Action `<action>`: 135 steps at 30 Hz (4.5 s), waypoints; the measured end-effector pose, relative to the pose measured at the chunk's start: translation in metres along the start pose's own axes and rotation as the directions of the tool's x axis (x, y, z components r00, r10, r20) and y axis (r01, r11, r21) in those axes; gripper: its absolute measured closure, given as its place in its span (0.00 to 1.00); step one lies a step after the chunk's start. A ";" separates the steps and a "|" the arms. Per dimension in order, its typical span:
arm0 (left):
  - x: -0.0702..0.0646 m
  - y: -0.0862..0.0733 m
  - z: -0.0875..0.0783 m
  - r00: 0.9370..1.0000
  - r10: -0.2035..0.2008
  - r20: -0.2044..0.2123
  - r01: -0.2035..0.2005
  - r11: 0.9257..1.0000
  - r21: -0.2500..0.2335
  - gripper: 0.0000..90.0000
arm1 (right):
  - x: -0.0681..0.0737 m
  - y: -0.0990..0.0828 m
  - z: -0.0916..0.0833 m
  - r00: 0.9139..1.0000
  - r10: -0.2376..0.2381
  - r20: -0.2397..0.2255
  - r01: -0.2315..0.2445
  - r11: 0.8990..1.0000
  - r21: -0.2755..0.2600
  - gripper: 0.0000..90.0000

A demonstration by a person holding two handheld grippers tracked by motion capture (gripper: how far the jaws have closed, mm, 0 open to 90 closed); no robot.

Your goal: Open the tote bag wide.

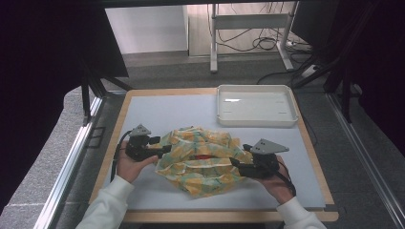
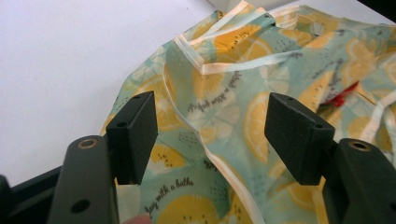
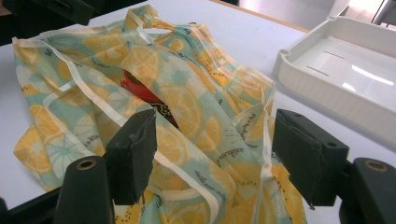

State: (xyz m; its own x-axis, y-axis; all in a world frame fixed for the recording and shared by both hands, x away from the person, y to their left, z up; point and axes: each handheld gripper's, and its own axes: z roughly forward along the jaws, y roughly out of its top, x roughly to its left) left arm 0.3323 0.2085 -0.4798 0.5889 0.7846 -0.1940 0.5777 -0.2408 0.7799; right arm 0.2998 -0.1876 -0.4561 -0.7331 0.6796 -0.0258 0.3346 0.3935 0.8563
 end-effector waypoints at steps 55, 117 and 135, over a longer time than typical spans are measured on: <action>0.015 0.007 0.025 0.997 -0.023 0.076 0.024 1.000 -0.016 1.00 | -0.007 -0.010 0.003 1.000 0.012 0.016 -0.012 0.999 0.031 0.34; 0.026 0.010 0.001 0.998 -0.057 0.036 0.060 0.995 -0.083 1.00 | -0.017 0.054 0.094 0.996 -0.084 -0.041 0.088 0.992 0.095 0.99; 0.042 -0.002 0.026 0.994 -0.087 -0.064 0.087 0.996 -0.006 1.00 | -0.024 0.042 0.139 0.999 -0.036 -0.015 0.038 0.987 0.154 0.99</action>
State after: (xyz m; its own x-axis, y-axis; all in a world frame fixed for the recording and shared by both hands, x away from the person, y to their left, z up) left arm 0.3708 0.2272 -0.5047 0.4991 0.8374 -0.2228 0.6234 -0.1683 0.7636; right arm 0.4135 -0.1012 -0.4917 -0.7535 0.6557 -0.0485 0.3938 0.5092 0.7653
